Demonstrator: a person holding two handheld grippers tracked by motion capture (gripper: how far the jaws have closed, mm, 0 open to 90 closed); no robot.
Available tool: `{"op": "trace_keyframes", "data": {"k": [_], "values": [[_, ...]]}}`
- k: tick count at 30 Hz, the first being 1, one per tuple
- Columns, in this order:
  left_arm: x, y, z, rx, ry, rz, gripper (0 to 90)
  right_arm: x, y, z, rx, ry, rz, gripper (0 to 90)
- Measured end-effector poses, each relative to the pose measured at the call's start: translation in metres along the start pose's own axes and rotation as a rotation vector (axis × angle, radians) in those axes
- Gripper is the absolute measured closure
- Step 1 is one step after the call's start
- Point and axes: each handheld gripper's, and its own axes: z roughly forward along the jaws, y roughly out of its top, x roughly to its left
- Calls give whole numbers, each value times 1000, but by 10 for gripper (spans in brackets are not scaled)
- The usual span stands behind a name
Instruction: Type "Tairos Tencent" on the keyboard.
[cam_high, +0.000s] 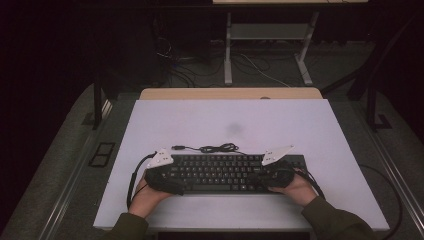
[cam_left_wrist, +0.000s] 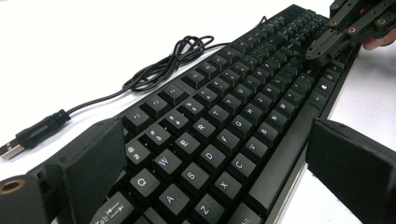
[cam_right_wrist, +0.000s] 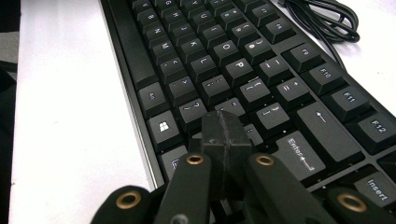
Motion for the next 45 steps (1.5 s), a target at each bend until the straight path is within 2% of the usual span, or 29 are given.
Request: {"op": "trace_keyframes", "data": {"k": [17, 29, 38, 45], "values": [[8, 17, 10, 2, -8, 9, 76, -1, 0, 0, -2, 6, 4, 897], [9, 29, 23, 9, -26, 5, 149, -1, 0, 0, -3, 8, 4, 897], [9, 40, 34, 15, -36, 0, 285, -1, 0, 0, -2, 8, 5, 897], [8, 44, 45, 40, -57, 7, 392, -1, 0, 0, -1, 8, 3, 897]]}}
